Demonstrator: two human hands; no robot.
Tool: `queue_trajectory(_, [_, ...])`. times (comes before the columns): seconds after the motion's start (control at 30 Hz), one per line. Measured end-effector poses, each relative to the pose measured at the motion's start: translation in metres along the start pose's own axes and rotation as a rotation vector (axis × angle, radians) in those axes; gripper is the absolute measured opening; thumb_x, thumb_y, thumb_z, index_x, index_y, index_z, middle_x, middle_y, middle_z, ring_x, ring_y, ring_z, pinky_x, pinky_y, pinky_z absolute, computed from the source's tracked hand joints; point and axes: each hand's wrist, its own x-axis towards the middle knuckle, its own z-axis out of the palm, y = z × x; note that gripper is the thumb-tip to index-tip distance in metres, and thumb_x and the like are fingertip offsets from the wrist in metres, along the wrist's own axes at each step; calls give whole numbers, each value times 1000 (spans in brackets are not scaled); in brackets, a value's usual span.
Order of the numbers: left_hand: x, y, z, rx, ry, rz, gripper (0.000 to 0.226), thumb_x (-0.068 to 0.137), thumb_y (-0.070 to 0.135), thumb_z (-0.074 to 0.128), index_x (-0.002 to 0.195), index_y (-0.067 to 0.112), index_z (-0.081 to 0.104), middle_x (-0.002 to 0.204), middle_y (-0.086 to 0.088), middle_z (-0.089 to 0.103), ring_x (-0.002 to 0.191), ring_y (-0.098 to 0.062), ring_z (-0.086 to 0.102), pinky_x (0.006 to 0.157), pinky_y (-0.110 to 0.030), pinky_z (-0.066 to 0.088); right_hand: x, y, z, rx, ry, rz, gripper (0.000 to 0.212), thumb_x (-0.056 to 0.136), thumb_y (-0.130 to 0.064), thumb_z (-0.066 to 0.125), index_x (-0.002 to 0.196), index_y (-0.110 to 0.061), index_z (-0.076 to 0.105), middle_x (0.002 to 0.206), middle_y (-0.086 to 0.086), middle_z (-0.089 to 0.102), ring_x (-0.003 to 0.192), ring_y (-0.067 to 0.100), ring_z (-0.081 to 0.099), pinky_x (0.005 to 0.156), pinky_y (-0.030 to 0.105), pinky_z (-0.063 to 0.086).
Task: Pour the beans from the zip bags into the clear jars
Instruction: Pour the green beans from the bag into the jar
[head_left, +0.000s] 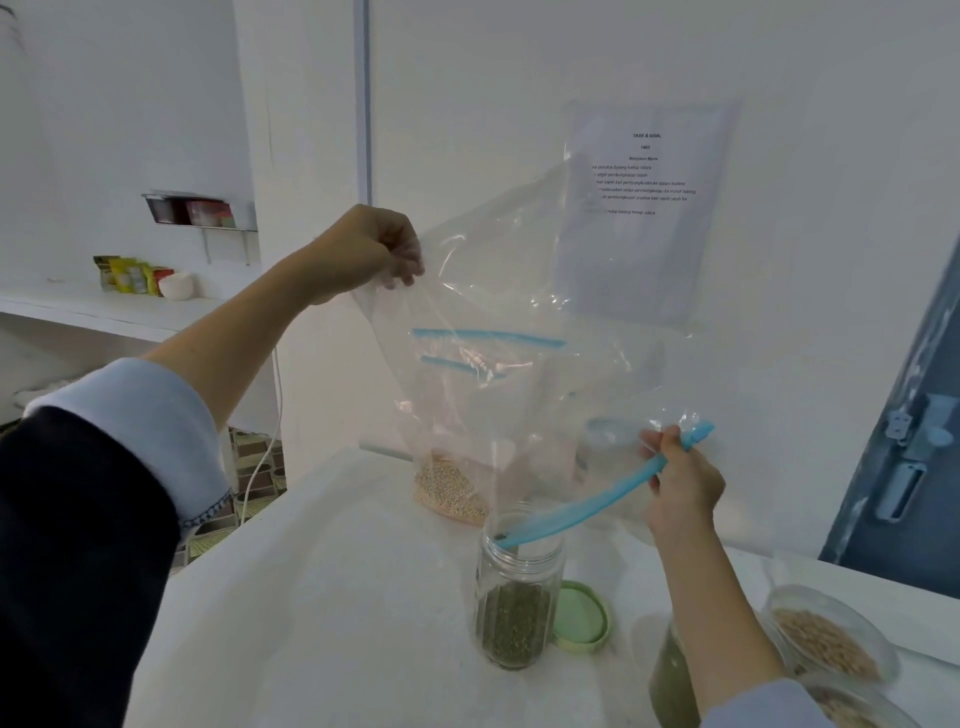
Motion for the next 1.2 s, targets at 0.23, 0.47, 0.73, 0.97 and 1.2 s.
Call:
queue_trajectory(0.23, [1,2,-5,13,-1,0,28,82,-16,56,71,9,56,78,-8,64,61,-8,61,54,-14,49,-2,1,-2,15,-38,22,17,96,-19,56,80,-17,60,83,-1,67,73,9,61,78,27,46])
queue_trajectory(0.47, [3,5,-4,35,-4,9,25,83,-14,57,71,9,56,79,-7,64,63,-9,61,55,-14,50,2,3,-7,78,23,19,20,96,-18,56,77,-15,60,57,-13,67,69,7,60,79,26,45])
queue_trajectory(0.73, [6,10,-2,70,-8,26,22,83,-10,60,74,10,58,84,-12,64,66,-11,61,59,-16,52,-1,4,-4,66,-5,19,21,96,-17,57,75,-16,60,69,-7,67,69,8,60,77,27,46])
queue_trajectory(0.97, [8,15,-4,65,-3,37,23,82,-12,60,72,9,58,80,-11,64,61,-6,61,60,-19,50,1,4,-5,95,35,-13,17,96,-16,56,79,-15,59,80,-2,65,70,8,59,82,28,45])
queue_trajectory(1.2, [8,22,-2,68,-14,45,27,81,-14,57,70,10,55,78,-8,63,66,-13,59,60,-19,50,0,7,-5,104,18,22,20,96,-20,56,77,-17,61,82,-4,66,75,8,60,89,30,44])
